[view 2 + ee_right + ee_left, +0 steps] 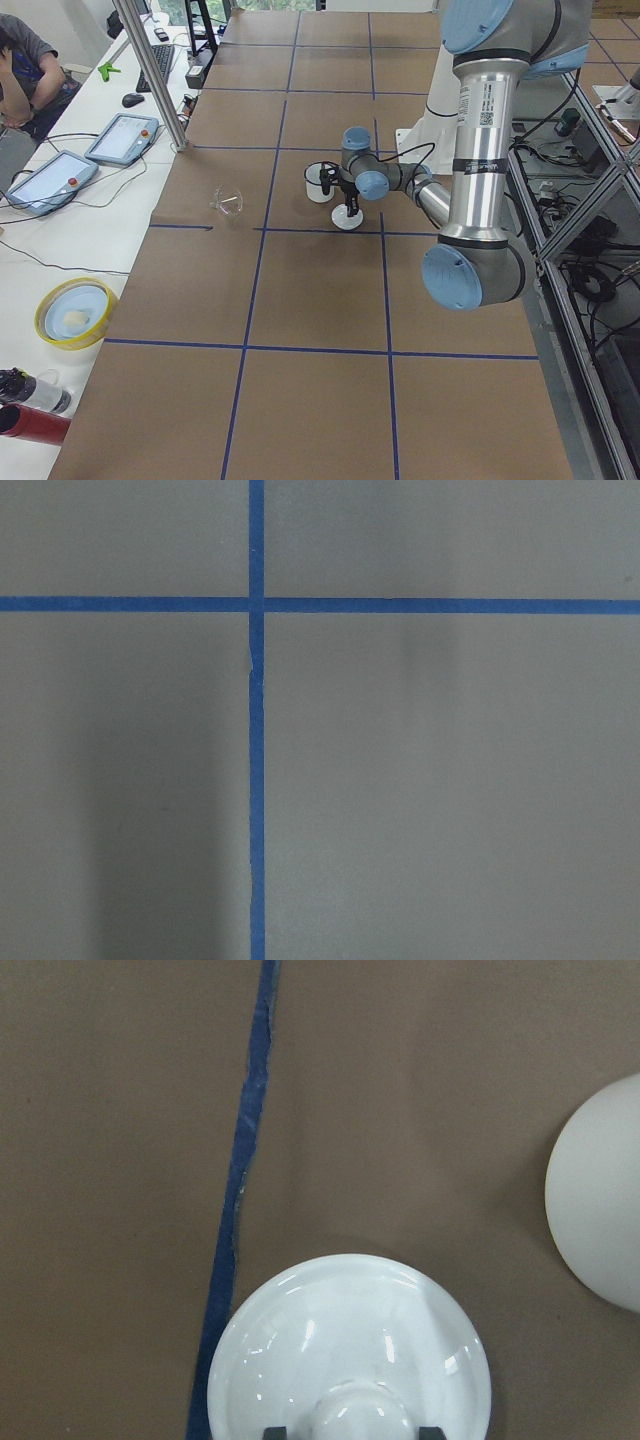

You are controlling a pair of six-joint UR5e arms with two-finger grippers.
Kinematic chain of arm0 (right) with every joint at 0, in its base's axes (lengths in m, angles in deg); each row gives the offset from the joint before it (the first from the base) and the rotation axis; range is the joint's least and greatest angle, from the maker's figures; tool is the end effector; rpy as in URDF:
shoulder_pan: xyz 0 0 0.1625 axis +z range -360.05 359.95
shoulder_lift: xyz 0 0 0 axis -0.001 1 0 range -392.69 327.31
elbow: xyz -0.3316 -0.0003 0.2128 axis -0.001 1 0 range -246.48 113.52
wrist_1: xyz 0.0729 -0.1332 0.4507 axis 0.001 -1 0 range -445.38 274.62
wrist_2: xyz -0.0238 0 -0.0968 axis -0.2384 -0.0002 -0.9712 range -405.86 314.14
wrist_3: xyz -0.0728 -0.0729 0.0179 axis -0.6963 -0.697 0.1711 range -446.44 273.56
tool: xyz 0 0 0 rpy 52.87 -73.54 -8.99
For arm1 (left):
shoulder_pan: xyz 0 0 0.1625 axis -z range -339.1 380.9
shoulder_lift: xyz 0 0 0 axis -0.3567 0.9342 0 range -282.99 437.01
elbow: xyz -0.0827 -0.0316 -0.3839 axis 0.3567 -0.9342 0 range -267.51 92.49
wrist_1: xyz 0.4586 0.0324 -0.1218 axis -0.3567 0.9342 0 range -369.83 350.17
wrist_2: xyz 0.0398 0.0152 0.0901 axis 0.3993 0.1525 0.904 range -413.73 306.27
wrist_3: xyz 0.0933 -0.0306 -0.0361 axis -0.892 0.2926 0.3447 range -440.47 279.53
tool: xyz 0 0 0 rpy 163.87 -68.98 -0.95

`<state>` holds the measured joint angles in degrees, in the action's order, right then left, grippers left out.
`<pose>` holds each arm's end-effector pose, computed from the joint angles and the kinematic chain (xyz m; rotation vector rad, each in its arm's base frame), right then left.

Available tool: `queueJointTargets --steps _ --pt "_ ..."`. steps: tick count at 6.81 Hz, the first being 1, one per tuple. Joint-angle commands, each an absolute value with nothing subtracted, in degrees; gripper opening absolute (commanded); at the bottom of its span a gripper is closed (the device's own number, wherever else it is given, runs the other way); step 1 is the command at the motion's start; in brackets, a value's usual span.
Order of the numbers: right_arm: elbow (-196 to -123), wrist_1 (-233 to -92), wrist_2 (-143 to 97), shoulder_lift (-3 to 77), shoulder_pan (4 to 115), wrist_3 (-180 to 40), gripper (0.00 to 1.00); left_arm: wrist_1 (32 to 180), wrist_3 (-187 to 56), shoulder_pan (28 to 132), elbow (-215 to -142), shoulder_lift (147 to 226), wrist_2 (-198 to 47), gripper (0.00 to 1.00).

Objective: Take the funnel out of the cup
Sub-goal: 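Lower the left gripper and grasp the knob of the white lid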

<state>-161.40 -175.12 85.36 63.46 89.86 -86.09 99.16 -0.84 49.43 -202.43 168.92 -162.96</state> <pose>0.0636 -0.5126 0.6444 -0.0190 -0.7195 0.0106 0.4454 -0.3548 0.3477 -0.0356 0.8528 -0.1633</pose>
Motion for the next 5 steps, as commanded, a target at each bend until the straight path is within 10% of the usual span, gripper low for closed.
queueJointTargets --steps 1,5 --pt "-161.4 -175.1 85.4 63.5 89.9 -86.1 1.00 99.2 -0.8 49.5 -202.4 169.3 -162.9 0.54" --pt "-161.4 -175.1 85.4 63.5 89.9 -86.1 1.00 99.1 -0.9 49.5 -202.3 169.0 -162.9 0.53"
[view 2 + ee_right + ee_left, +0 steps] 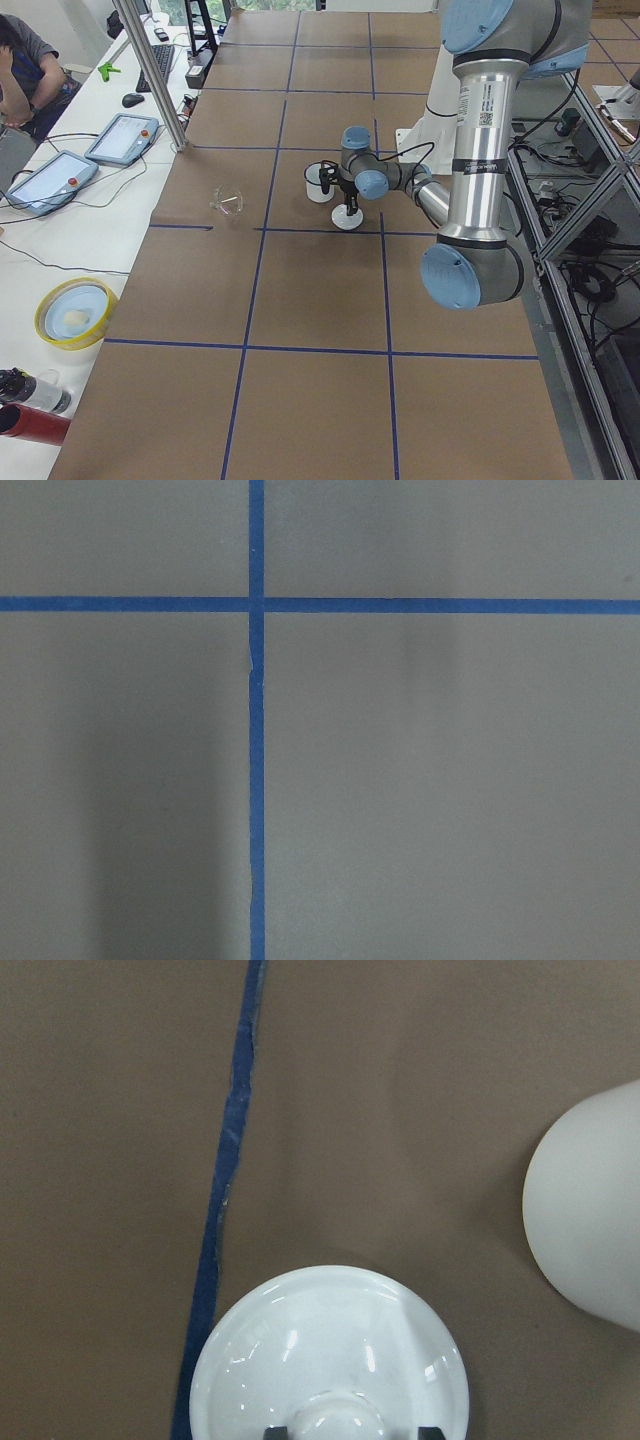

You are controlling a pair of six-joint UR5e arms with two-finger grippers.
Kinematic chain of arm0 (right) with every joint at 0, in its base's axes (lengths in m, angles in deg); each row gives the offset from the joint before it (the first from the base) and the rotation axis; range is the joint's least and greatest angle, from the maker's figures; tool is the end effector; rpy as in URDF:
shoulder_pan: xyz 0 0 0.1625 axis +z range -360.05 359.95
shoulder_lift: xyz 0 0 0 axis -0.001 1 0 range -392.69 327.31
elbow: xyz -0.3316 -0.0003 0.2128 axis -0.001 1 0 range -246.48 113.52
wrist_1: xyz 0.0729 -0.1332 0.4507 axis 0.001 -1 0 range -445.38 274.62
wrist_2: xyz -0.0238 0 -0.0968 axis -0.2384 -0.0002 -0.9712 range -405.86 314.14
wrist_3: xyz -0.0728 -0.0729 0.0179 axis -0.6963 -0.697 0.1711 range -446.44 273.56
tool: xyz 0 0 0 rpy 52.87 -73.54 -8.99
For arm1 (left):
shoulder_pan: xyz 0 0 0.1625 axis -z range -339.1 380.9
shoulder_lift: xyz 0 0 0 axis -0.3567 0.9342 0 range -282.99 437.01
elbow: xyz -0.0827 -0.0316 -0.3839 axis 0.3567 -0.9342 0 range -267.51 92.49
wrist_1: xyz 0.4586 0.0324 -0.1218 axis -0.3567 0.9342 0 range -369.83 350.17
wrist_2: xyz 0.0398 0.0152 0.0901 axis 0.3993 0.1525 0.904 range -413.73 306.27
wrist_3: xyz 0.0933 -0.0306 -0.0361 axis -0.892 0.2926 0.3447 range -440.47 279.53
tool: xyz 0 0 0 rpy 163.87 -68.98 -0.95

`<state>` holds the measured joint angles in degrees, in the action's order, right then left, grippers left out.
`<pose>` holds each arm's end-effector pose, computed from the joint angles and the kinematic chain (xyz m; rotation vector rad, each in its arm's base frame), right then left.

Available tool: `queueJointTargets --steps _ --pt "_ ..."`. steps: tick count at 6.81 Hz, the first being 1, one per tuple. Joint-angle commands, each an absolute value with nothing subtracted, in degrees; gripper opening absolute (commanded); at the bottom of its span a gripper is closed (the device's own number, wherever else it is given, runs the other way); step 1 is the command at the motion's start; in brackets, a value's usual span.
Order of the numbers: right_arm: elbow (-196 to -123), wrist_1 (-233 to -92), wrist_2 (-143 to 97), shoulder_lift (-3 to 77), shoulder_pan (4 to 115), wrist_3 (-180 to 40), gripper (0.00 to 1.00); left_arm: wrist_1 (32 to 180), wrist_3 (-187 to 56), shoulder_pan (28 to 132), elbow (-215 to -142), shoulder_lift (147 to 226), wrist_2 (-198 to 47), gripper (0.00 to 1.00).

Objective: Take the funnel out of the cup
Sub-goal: 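Lower the left gripper and grasp the knob of the white lid, then lift the white lid and carry it over the mug with the left gripper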

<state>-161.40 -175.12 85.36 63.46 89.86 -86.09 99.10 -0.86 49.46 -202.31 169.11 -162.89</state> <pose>0.0636 -0.5126 0.6444 -0.0190 -0.7195 0.0106 0.4461 -0.3556 0.3471 -0.0340 0.8527 -0.1639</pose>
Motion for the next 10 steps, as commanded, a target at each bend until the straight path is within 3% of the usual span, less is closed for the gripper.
queueJointTargets --steps 1,2,3,4,7,9,10 --pt "-161.3 -175.1 85.4 63.5 89.9 -86.1 1.00 99.1 -0.9 49.5 -202.3 169.0 -162.9 0.53" --pt "-161.4 -175.1 85.4 63.5 89.9 -86.1 1.00 99.1 -1.0 49.6 -202.3 169.0 -162.9 0.49" --pt "-161.4 -175.1 85.4 63.5 89.9 -86.1 1.00 99.1 -1.0 49.5 -202.3 169.1 -162.9 0.32" --pt "-161.3 -175.1 85.4 63.5 89.9 -86.1 1.00 99.1 -1.0 49.6 -202.4 169.1 -162.9 0.02" --pt "-161.4 -175.1 85.4 63.5 89.9 -86.1 1.00 98.9 -1.5 52.8 -205.0 168.3 -163.0 0.00" --pt "-161.4 -175.1 85.4 63.5 89.9 -86.1 1.00 94.5 -1.7 60.3 -212.6 167.2 -163.2 0.00" --pt "-161.4 -175.1 85.4 63.5 89.9 -86.1 1.00 85.6 -1.7 60.6 -217.8 168.4 -163.2 0.00"
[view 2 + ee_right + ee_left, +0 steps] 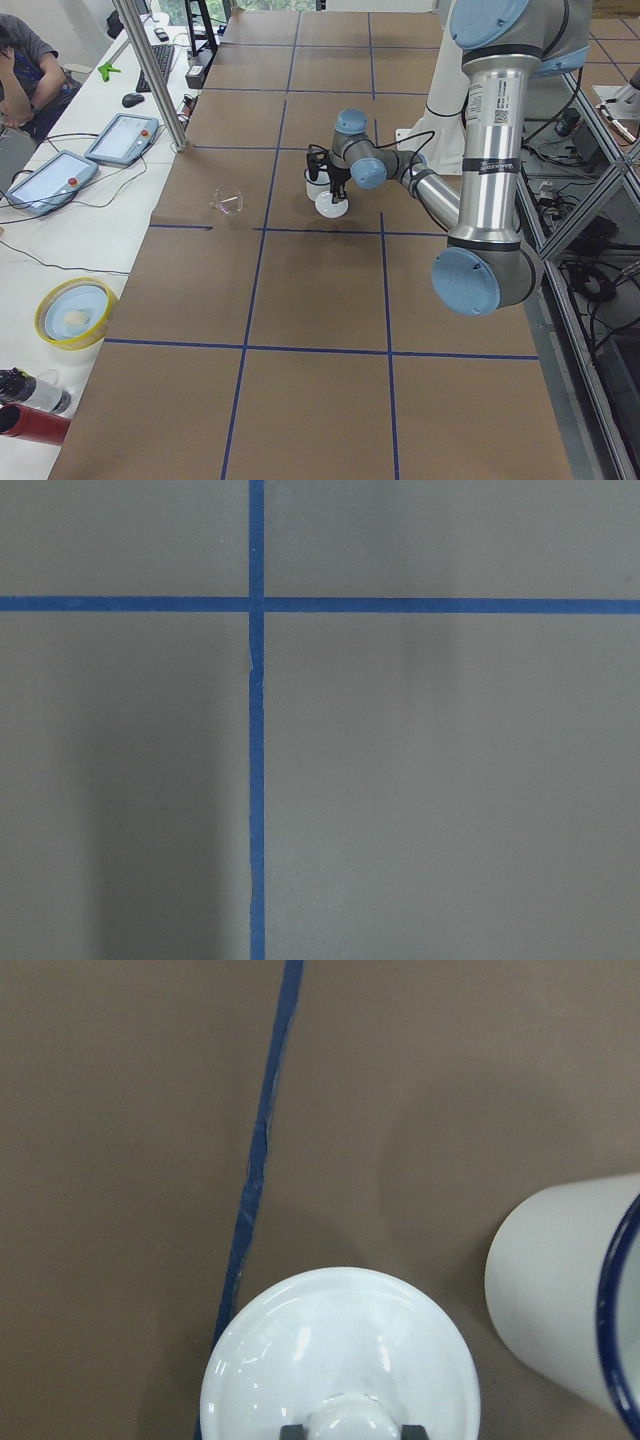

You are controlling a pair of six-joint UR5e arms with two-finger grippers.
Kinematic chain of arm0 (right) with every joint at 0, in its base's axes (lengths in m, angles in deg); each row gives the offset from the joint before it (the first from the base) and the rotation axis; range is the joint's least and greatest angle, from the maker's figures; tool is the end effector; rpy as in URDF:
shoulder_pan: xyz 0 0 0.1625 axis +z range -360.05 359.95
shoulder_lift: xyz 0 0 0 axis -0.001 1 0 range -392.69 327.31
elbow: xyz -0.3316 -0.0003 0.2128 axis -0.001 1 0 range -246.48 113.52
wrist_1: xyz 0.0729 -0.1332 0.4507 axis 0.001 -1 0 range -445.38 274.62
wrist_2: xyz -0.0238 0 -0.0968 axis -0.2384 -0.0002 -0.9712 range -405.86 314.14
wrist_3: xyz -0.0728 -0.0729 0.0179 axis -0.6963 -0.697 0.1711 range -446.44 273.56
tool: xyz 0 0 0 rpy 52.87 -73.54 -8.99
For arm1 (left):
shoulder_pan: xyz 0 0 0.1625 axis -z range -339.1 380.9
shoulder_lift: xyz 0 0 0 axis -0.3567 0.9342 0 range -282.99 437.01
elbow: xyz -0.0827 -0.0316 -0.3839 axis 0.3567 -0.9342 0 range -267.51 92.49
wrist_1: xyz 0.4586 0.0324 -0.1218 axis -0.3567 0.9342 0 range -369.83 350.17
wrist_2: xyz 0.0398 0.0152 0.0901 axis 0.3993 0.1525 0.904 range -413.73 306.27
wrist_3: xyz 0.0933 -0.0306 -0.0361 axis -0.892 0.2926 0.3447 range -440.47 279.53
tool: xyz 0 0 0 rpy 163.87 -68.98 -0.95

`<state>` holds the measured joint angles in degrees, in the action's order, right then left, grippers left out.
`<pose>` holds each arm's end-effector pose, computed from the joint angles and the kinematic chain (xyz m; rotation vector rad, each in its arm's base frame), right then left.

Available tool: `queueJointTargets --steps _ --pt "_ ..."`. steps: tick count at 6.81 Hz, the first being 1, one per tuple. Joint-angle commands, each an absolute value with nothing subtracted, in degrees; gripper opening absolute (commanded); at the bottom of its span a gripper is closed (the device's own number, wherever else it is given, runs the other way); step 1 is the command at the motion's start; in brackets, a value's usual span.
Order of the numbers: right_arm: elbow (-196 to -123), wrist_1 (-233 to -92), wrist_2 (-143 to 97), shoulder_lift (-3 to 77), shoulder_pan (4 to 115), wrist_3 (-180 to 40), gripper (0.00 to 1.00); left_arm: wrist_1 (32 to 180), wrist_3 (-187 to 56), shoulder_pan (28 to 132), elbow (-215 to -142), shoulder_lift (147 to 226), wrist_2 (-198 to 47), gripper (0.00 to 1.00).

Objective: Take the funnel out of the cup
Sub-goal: 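Lift the white lid and carry it over the mug with the left gripper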

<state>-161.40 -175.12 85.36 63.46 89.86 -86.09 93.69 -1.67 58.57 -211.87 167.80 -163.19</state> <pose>0.0636 -0.5126 0.6444 -0.0190 -0.7195 0.0106 0.3503 -0.3949 0.2840 0.0578 0.9001 -0.2861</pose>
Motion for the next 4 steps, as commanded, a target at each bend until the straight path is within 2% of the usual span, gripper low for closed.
queueJointTargets --steps 1,3,4 --pt "-161.3 -175.1 85.4 63.5 89.9 -86.1 1.00 79.2 -1.5 61.2 -218.8 173.9 -163.2 0.00" --pt "-161.4 -175.1 85.4 63.5 89.9 -86.1 1.00 67.2 -0.8 61.0 -213.4 189.3 -163.3 0.00" --pt "-161.4 -175.1 85.4 63.5 89.9 -86.1 1.00 67.3 -0.3 60.7 -209.2 192.1 -163.5 0.00"
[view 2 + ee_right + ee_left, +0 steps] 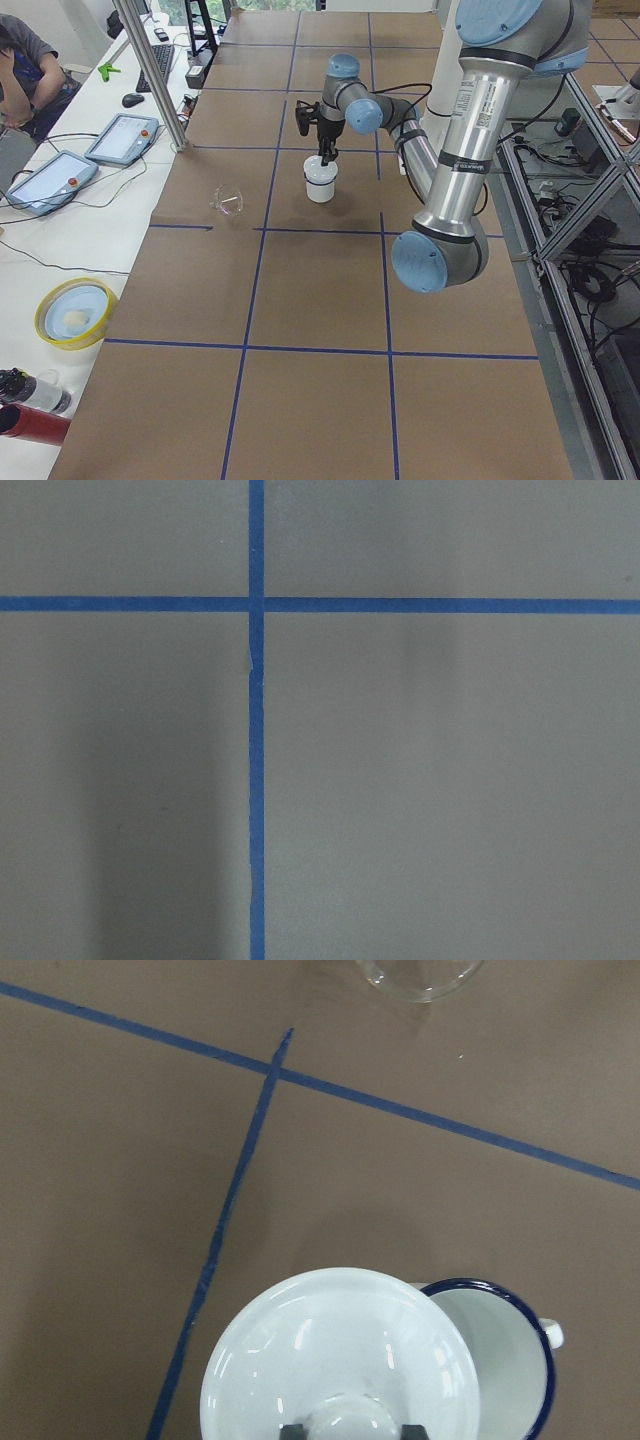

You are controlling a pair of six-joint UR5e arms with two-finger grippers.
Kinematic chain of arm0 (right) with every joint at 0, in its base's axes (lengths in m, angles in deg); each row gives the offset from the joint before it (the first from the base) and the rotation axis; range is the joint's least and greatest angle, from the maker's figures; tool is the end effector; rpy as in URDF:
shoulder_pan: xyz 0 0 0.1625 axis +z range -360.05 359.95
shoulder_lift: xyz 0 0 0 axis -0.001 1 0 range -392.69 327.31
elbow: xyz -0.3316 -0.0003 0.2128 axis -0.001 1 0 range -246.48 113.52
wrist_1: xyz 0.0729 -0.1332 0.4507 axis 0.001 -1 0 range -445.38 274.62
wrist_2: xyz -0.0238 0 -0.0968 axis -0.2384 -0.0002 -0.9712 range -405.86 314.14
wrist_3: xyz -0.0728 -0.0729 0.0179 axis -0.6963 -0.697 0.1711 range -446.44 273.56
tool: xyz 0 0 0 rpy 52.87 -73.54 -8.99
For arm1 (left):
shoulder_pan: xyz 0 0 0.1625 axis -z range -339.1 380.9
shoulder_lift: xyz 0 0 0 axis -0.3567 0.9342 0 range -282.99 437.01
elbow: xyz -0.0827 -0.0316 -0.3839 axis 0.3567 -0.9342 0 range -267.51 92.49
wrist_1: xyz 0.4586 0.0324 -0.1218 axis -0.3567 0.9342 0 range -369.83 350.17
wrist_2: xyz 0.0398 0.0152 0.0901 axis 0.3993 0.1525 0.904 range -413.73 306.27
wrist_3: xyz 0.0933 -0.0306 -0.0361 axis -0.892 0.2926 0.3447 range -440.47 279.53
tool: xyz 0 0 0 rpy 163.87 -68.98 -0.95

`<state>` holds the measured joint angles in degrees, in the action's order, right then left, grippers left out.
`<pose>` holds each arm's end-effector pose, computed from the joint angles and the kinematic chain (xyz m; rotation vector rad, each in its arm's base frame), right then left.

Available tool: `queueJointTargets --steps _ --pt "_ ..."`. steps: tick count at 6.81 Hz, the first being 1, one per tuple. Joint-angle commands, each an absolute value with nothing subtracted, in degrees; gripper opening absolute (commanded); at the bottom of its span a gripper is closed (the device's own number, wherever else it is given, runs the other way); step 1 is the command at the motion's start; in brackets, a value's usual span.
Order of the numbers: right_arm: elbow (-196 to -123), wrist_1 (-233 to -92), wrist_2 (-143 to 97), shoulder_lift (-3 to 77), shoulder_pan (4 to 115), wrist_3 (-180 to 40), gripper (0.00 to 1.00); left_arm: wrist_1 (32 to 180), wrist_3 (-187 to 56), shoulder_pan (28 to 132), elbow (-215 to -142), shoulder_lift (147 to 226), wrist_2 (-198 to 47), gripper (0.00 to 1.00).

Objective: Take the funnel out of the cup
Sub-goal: 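Lift the white lid and carry it over the mug with the left gripper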

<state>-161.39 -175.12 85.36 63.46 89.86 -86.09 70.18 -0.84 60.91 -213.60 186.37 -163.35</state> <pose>0.0636 -0.5126 0.6445 -0.0192 -0.7195 0.0107 0.3425 -0.4158 0.1563 0.0412 0.8527 -0.3499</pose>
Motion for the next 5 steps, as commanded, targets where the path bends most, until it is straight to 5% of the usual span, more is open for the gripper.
queueJointTargets --steps 1,5 --pt "-161.4 -175.1 85.4 63.5 89.9 -86.1 1.00 67.9 -0.1 60.6 -206.7 193.7 -163.5 0.00" --pt "-161.4 -175.1 85.4 63.5 89.9 -86.1 1.00 73.5 -0.6 60.5 -200.9 193.7 -166.5 0.00"
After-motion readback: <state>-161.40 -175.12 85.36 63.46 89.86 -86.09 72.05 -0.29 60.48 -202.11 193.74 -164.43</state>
